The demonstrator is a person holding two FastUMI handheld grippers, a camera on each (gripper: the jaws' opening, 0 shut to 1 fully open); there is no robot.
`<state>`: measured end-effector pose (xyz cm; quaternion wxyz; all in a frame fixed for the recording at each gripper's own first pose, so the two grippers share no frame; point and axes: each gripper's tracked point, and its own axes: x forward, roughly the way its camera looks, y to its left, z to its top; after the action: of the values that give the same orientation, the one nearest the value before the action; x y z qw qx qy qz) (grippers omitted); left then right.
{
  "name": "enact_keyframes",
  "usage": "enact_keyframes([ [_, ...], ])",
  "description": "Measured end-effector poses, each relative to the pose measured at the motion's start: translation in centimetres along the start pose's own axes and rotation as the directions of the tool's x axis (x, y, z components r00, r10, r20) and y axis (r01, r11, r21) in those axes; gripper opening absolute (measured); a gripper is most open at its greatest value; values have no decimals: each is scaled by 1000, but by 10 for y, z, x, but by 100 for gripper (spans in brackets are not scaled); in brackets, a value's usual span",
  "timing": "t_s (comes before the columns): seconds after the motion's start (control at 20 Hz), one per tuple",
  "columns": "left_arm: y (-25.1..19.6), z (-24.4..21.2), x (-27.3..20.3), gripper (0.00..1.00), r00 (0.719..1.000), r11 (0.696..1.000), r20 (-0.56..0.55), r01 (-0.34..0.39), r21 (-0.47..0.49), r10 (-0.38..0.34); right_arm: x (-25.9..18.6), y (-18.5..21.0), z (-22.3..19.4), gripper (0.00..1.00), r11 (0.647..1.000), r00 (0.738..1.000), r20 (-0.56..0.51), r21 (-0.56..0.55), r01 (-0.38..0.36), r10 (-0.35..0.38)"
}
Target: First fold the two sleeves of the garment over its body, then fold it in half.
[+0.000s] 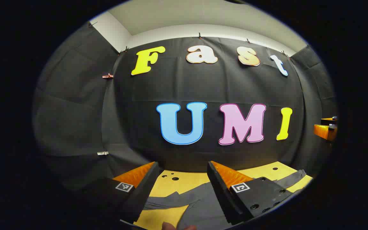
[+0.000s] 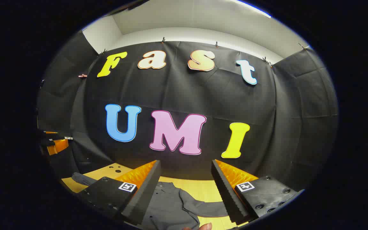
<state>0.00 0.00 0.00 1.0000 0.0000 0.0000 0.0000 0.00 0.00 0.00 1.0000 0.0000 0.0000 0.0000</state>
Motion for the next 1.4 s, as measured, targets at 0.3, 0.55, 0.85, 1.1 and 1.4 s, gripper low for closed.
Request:
enact_keyframes([
  [0.3,-34,8,28,95,1000,1000,4,19,-1,-19,14,-9,-10,97,1000,1000,-18,14,-18,18],
  [0.55,-58,7,37,95,999,999,8,45,14,-45,24,-23,-17,97,1000,1000,-24,27,-10,11],
  [0.85,-75,2,47,95,998,998,-4,65,18,-65,33,-44,-35,92,1000,998,-55,9,7,-6],
  [1.1,-88,-4,51,95,998,998,-24,64,23,-64,56,-153,-119,97,988,965,-222,-98,122,-141],
  [1.4,-107,-21,55,95,997,998,-78,27,48,-23,76,-258,-233,98,974,890,-394,-95,208,-229],
])
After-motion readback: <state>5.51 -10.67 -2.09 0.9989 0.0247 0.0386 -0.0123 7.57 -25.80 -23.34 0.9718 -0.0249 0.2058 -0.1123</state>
